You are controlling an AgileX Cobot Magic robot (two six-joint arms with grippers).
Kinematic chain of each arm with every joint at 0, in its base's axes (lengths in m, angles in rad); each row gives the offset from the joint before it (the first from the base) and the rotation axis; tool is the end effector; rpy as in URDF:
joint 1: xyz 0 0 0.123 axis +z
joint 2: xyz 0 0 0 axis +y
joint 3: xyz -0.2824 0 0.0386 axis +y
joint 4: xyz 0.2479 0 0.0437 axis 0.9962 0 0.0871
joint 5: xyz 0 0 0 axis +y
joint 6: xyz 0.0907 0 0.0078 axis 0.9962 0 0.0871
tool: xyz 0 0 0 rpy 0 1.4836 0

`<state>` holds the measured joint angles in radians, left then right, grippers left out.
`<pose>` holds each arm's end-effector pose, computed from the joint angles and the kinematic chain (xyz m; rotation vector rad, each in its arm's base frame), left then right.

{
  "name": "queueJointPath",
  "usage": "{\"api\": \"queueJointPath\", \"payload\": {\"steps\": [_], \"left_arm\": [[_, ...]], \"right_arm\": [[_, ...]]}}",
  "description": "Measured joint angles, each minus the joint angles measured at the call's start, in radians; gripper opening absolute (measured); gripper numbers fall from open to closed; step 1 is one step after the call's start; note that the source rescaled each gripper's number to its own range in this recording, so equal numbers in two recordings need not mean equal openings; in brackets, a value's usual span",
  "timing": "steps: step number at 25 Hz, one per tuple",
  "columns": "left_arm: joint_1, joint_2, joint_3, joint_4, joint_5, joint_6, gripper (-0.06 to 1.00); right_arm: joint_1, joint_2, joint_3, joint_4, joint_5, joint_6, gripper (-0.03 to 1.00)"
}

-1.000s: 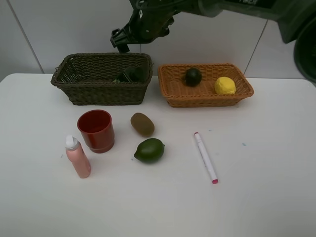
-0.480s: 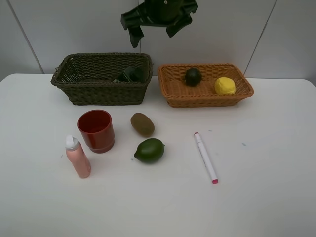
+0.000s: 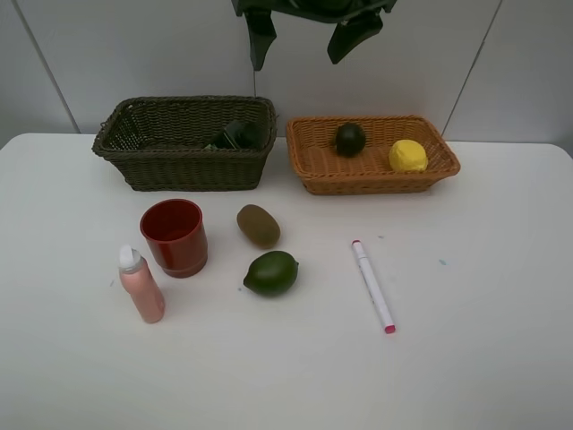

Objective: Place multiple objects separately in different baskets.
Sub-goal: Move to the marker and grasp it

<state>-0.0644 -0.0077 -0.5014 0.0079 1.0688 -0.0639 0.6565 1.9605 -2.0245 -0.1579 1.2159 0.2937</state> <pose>-0.0065 0.0010 0.2769 0.0001 2.0440 -0.0707 0.3500 0.2527 0.3504 -0.4935 2.5703 0.1204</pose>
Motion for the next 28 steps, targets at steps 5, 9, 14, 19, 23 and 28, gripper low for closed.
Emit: {"api": "queueJointPath", "payload": {"steps": [5, 9, 14, 19, 23, 28], "left_arm": [[0.000, 0.000, 0.000, 0.000, 0.000, 0.000, 1.00], [0.000, 0.000, 0.000, 0.000, 0.000, 0.000, 1.00], [0.000, 0.000, 0.000, 0.000, 0.000, 0.000, 1.00], [0.000, 0.000, 0.000, 0.000, 0.000, 0.000, 1.00], [0.000, 0.000, 0.000, 0.000, 0.000, 0.000, 1.00], [0.000, 0.000, 0.000, 0.000, 0.000, 0.000, 1.00]], "right_arm": [[0.000, -0.047, 0.164, -0.001, 0.002, 0.022, 1.00], [0.000, -0.075, 0.295, -0.001, 0.005, 0.053, 1.00], [-0.013, -0.087, 0.384, 0.033, 0.006, 0.094, 1.00], [-0.056, -0.091, 0.497, 0.059, 0.006, 0.107, 1.00], [-0.090, -0.092, 0.582, 0.092, -0.006, 0.105, 1.00], [-0.120, -0.120, 0.728, 0.111, -0.159, 0.100, 0.99]]}}
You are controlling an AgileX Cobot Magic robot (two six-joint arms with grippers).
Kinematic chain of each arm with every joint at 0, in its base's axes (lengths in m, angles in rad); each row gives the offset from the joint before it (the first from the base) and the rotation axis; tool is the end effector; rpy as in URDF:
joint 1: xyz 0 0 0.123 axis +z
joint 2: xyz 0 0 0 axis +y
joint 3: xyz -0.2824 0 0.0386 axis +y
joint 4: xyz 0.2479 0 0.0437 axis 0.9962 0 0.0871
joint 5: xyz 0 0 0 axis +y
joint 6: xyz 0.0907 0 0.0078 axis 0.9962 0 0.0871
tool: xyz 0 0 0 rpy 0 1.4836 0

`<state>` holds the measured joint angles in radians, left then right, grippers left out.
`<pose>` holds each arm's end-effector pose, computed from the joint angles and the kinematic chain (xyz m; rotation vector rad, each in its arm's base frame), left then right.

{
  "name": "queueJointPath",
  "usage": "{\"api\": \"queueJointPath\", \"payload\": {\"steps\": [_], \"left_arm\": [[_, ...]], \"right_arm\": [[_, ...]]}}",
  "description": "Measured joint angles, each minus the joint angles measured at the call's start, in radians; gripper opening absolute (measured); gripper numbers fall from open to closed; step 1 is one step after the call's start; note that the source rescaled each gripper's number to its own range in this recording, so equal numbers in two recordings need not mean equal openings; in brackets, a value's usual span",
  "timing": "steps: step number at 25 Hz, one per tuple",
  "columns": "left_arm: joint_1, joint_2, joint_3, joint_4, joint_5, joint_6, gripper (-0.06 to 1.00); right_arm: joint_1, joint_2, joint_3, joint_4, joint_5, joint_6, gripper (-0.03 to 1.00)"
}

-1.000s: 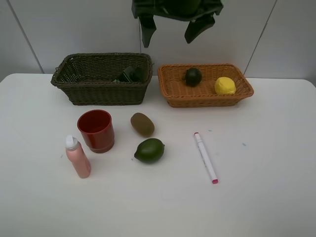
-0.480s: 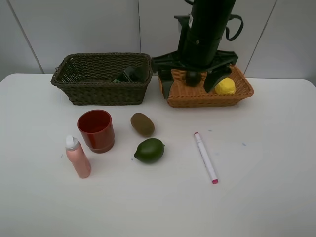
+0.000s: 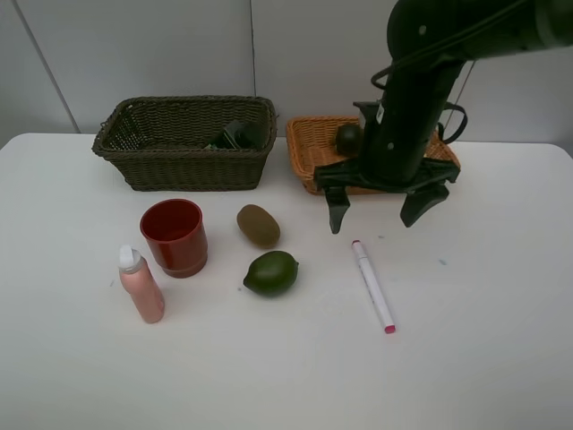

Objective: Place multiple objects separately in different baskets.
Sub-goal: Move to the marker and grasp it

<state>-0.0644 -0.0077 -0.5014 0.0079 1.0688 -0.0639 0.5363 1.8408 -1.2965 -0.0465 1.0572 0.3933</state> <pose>-0.0065 0.0010 0.2769 0.0001 2.0440 -0.0707 0.3047 0.1768 0.2031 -0.2528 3.0622 -0.0176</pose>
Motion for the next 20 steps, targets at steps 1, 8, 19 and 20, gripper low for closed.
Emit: {"api": "queueJointPath", "payload": {"steps": [1, 8, 19, 20], "left_arm": [[0.000, 0.000, 0.000, 0.000, 0.000, 0.000, 1.00], [0.000, 0.000, 0.000, 0.000, 0.000, 0.000, 1.00], [0.000, 0.000, 0.000, 0.000, 0.000, 0.000, 1.00], [0.000, 0.000, 0.000, 0.000, 0.000, 0.000, 1.00]], "right_arm": [[0.000, -0.007, 0.028, 0.001, -0.035, 0.000, 0.99], [0.000, -0.015, 0.173, 0.015, -0.176, -0.010, 0.98], [0.000, -0.015, 0.263, 0.016, -0.282, -0.026, 0.98], [0.000, -0.015, 0.264, 0.016, -0.284, -0.026, 0.98]]}}
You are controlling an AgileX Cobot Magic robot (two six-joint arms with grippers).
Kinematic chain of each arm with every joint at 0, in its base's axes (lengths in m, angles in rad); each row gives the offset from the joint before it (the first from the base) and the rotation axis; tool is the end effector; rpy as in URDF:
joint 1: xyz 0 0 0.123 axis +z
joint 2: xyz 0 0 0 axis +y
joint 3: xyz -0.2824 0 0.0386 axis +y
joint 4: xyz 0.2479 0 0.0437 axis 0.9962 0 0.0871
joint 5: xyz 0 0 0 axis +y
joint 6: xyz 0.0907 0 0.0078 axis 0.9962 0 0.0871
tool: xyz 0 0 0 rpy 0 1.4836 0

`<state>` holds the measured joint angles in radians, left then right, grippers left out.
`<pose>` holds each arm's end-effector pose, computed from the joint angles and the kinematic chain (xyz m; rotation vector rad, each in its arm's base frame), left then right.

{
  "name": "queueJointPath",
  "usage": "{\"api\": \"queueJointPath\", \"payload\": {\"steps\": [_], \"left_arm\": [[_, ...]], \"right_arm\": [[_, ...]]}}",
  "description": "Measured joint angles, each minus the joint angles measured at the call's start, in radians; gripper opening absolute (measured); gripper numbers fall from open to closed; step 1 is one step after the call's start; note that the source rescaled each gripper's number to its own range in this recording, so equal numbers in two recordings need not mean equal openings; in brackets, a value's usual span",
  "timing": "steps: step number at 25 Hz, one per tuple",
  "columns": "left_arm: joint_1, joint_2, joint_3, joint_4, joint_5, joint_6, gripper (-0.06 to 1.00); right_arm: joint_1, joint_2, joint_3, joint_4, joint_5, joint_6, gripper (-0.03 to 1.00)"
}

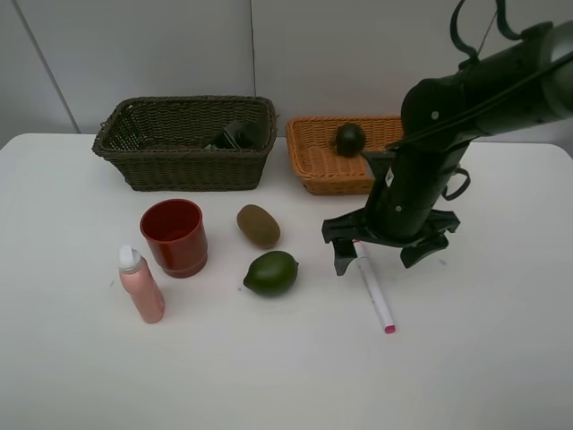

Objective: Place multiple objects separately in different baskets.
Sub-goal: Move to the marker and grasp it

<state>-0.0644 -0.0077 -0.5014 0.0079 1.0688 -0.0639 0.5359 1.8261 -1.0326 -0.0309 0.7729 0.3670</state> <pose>-0.0065 0.0010 0.2769 0.0001 2.0440 -0.0707 0.2778 0.1627 0.1498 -0.2893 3.0354 0.0300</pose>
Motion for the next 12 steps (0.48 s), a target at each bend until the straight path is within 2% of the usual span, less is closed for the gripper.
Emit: {"api": "queueJointPath", "payload": {"steps": [12], "left_arm": [[0.000, 0.000, 0.000, 0.000, 0.000, 0.000, 1.00]], "right_arm": [[0.000, 0.002, 0.057, 0.005, -0.083, -0.011, 0.98]]}}
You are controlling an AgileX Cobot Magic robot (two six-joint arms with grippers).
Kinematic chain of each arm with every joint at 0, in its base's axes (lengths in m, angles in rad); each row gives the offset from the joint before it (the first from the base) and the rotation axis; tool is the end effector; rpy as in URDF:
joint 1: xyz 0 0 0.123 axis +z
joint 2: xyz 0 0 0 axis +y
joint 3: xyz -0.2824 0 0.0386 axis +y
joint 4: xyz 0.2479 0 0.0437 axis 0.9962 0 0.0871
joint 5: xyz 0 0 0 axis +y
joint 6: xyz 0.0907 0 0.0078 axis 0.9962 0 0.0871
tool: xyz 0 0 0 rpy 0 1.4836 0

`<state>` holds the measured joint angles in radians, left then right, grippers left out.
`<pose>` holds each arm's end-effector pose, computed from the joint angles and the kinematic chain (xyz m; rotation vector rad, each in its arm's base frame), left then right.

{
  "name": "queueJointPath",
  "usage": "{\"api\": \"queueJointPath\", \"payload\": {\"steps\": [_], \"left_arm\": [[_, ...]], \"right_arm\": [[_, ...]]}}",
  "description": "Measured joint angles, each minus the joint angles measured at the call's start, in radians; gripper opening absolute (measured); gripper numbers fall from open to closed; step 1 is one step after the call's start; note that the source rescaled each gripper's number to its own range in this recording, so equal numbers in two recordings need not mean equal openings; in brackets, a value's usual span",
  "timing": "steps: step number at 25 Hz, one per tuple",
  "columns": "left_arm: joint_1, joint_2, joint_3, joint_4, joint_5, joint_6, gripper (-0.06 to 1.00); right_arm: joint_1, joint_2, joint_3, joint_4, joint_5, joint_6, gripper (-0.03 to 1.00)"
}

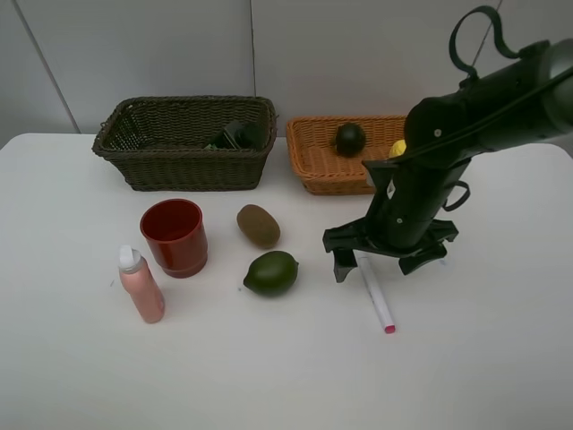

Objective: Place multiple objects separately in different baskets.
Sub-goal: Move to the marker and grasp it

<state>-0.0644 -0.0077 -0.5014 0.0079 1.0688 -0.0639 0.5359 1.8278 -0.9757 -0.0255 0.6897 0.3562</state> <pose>-0.0065 0.0010 0.2769 0.0001 2.0440 -0.0707 0.2722 0.1599 0.1381 -0.3000 3.0140 0.0523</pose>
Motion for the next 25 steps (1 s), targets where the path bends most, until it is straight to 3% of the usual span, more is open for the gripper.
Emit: {"api": "queueJointPath", "payload": {"steps": [25], "left_arm": [[0.000, 0.000, 0.000, 0.000, 0.000, 0.000, 1.00]], "right_arm": [[0.001, 0.050, 0.050, 0.000, -0.045, -0.008, 0.98]]}}
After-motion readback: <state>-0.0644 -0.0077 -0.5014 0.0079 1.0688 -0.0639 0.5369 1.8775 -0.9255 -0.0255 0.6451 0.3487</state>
